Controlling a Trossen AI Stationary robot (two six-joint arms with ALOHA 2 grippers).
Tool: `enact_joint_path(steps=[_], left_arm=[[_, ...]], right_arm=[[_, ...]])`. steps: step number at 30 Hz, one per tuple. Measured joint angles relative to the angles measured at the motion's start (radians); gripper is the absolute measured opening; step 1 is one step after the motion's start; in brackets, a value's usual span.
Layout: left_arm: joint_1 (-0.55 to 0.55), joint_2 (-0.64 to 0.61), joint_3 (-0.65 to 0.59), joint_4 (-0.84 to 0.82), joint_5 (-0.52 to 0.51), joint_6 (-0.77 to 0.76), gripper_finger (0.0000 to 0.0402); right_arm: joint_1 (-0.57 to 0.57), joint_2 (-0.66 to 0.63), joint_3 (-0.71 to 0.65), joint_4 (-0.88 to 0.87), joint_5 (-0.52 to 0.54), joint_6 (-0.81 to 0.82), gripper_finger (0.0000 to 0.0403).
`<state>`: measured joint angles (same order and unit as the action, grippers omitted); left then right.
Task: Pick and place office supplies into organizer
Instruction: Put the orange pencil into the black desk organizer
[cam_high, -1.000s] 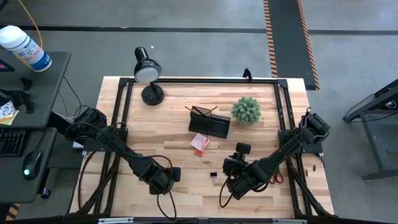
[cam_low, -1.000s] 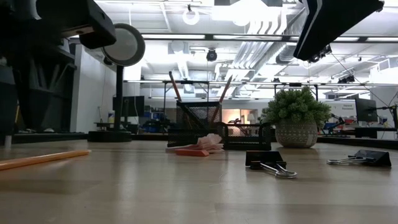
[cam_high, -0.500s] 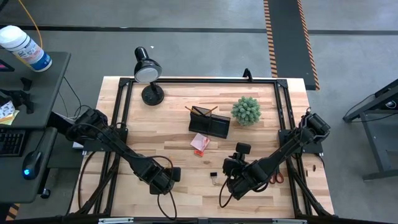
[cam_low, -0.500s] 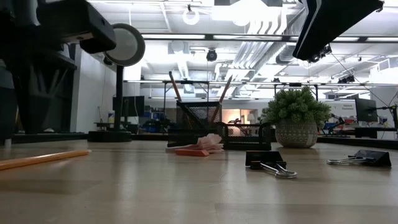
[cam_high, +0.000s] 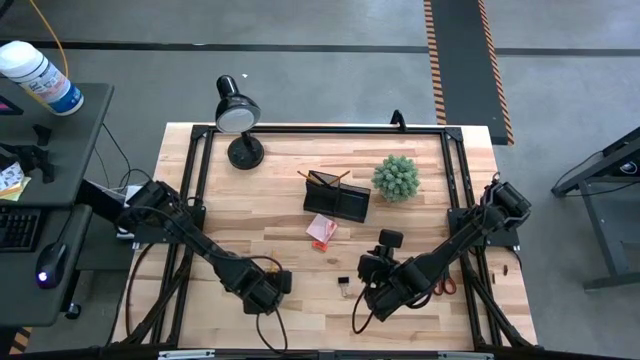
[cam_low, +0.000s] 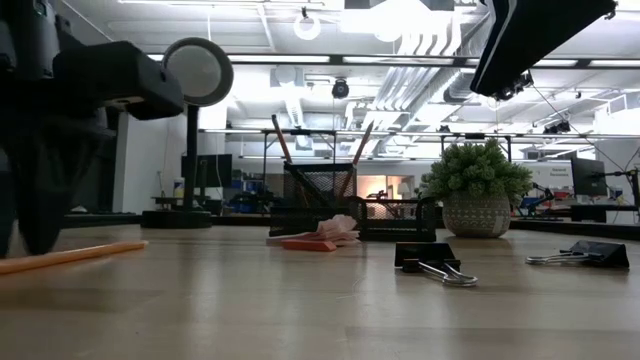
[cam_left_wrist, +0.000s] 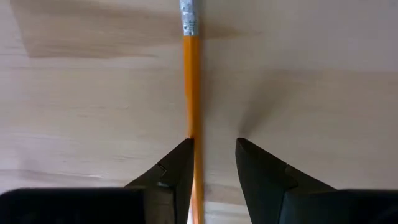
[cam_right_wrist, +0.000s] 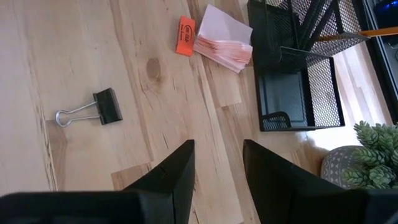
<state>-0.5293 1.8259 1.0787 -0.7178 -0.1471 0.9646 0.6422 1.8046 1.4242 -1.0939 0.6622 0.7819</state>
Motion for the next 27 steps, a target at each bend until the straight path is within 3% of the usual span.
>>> enact_joint_path(steps=[27], left_arm=[[0.0,0.006,0.001,0.013,0.015,-0.009,0.0096]], right_arm=[[0.0,0.0,0.0,0.005,-0.004,-0.004,0.0129]])
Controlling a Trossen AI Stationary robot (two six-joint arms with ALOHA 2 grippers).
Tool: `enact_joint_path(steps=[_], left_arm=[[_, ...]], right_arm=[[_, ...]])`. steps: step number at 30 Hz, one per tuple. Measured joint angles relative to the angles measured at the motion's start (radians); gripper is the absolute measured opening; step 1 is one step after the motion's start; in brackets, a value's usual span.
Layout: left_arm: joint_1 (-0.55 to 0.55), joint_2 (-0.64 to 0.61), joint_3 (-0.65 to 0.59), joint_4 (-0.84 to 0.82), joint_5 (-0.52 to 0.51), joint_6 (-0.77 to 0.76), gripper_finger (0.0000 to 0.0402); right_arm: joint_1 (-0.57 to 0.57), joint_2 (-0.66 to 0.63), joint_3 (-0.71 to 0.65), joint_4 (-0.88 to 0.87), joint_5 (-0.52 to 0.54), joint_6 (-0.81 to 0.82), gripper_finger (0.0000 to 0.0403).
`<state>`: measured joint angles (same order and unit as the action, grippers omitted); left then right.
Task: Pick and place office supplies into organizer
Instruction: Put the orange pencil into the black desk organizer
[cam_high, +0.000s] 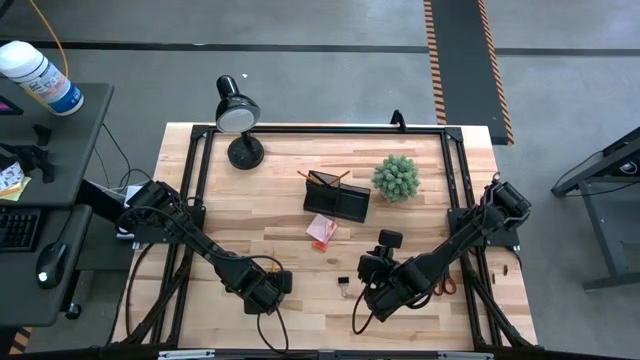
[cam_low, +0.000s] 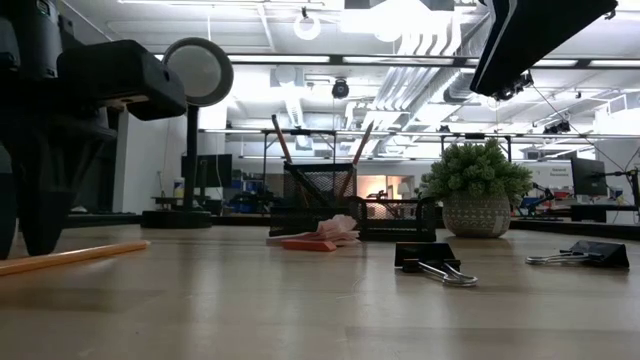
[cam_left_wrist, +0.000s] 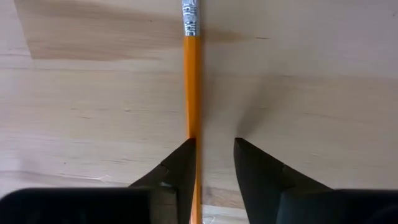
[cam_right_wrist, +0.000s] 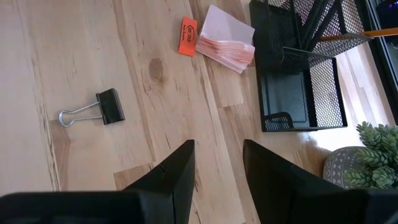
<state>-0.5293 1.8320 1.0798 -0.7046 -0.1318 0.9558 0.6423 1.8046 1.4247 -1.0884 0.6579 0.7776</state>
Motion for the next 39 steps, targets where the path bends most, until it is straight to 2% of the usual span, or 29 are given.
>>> enact_joint_path(steps=[8,22,29,33,39], left_arm=[[-0.001,0.004,-0.002,0.001,0.012,-0.001,0.0007],[-0.001,0.005,-0.002,-0.014,0.007,-0.026,0.0001],[-0.001,0.004,0.059,-0.067,-0.121,-0.017,0.0028],[0.0,0.002,0.118,-0.049,-0.13,0.027,0.0052],[0.0,0.002,0.134,0.05,-0.13,0.042,0.0106]], right_arm=[[0.0,0.0,0.0,0.0,0.001,0.0,0.0129],[0.0,0.0,-0.001,0.001,0.002,0.0,0.0129],[0.0,0.0,-0.001,0.001,0.002,0.0,0.0129],[0.0,0.0,-0.001,0.001,0.002,0.0,0.0129],[0.0,0.0,-0.001,-0.001,-0.016,0.004,0.0129]])
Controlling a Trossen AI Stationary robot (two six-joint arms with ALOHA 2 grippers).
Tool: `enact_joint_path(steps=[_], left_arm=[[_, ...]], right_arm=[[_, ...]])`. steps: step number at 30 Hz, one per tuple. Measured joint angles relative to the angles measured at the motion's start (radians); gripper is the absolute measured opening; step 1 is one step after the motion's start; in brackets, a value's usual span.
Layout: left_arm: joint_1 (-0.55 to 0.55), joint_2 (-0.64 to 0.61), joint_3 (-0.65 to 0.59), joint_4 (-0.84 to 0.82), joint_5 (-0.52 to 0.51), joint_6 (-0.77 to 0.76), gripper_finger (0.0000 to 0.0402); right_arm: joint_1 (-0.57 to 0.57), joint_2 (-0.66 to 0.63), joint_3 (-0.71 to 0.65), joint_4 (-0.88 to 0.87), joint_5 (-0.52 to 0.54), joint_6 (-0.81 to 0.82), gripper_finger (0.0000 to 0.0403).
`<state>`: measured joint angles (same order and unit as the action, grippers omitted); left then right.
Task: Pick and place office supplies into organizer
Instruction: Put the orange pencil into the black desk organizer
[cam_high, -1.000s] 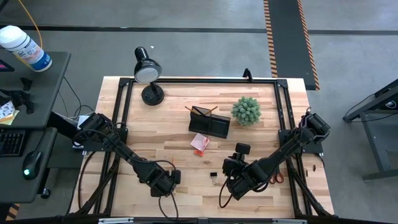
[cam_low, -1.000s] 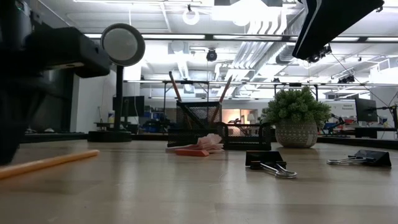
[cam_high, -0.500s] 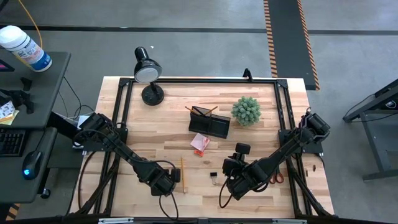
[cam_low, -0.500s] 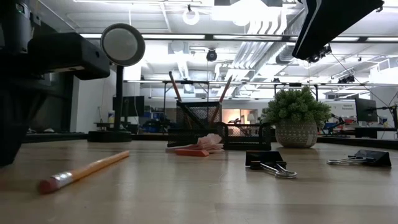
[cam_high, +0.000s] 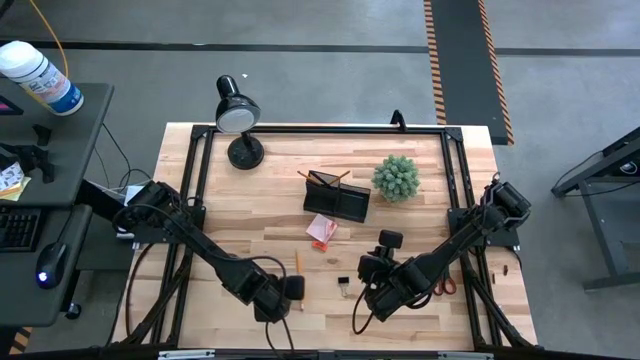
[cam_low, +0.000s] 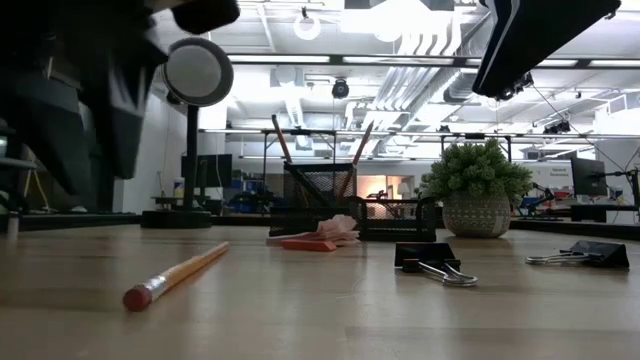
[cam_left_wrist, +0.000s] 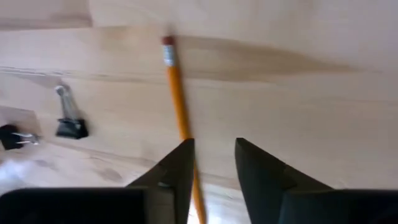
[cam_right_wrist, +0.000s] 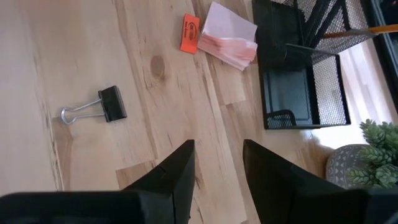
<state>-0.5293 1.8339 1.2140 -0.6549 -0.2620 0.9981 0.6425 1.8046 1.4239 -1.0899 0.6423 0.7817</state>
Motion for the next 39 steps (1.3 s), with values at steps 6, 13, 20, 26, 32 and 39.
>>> enact_joint_path(steps=[6,13,20,26,32,39], left_arm=[[0.001,0.034,0.0,0.08,0.002,0.041,0.0154],[0.058,0.084,0.014,0.088,-0.02,0.063,0.0179],[0.144,0.117,0.07,0.063,0.087,0.018,0.0167],[0.156,0.137,0.077,0.02,0.109,0.035,0.0159],[0.158,0.164,0.106,0.01,0.12,0.018,0.0162],[0.158,0.209,0.152,-0.024,0.135,0.011,0.015]], right_arm=[[0.006,0.0,0.0,-0.006,-0.005,0.004,0.0129],[0.015,0.0,0.0,-0.009,-0.012,0.026,0.0129],[0.028,0.0,0.0,-0.008,-0.027,0.026,0.0129],[0.033,0.0,0.0,-0.013,-0.049,0.015,0.0129],[0.033,0.0,0.0,-0.012,-0.046,-0.017,0.0129],[0.033,0.0,0.0,-0.007,-0.049,-0.03,0.0129]])
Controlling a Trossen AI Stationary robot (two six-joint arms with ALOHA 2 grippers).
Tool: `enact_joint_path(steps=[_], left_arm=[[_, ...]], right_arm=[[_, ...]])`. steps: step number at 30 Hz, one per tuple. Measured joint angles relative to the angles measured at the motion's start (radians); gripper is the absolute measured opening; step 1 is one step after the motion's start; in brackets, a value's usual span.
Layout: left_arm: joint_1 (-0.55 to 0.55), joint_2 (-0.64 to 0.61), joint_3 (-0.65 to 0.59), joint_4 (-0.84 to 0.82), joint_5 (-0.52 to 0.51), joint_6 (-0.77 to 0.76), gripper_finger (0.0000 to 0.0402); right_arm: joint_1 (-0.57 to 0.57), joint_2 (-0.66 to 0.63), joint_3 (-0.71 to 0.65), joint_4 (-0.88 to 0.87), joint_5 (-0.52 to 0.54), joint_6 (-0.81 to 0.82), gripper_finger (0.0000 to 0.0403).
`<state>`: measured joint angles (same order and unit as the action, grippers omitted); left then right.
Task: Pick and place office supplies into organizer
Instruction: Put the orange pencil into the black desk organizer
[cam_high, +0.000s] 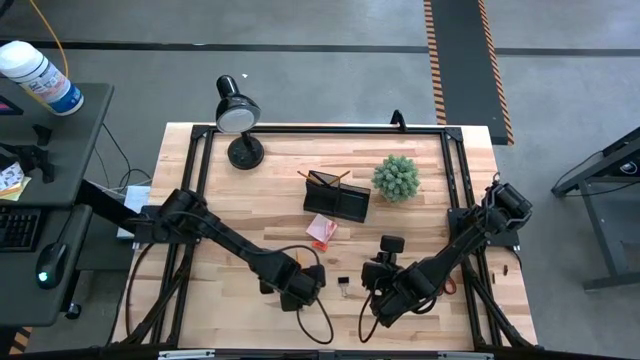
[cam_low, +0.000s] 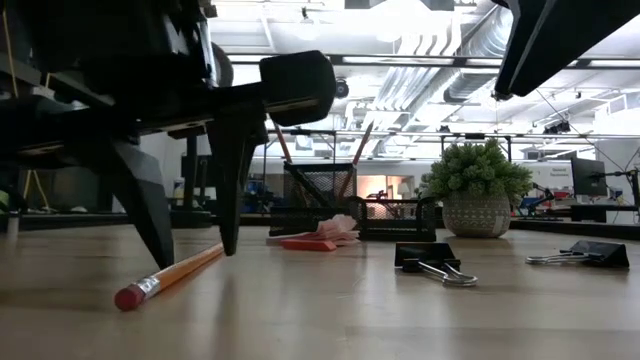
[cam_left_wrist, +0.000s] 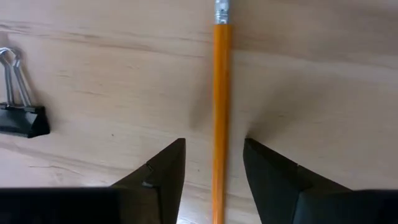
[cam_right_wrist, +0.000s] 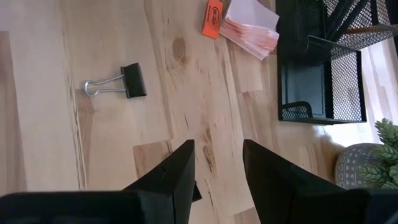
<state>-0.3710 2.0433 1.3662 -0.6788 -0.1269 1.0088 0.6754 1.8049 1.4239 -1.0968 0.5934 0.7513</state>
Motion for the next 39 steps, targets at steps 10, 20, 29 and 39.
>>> enact_joint_path(steps=[10,20,29,39], left_arm=[[0.0,0.015,0.005,-0.036,0.034,-0.029,0.0065],[0.0,0.018,0.004,-0.04,0.075,-0.075,0.0017],[-0.018,-0.022,-0.004,-0.179,0.004,-0.169,0.0003],[-0.094,-0.151,-0.001,-0.258,-0.192,-0.214,0.0001]], right_arm=[[0.001,0.0,0.0,0.01,-0.001,0.008,0.0129],[0.002,0.0,0.0,0.02,-0.01,0.011,0.0129],[0.022,0.0,0.0,0.019,0.001,0.021,0.0129],[0.049,0.0,0.0,0.017,0.026,0.058,0.0129]])
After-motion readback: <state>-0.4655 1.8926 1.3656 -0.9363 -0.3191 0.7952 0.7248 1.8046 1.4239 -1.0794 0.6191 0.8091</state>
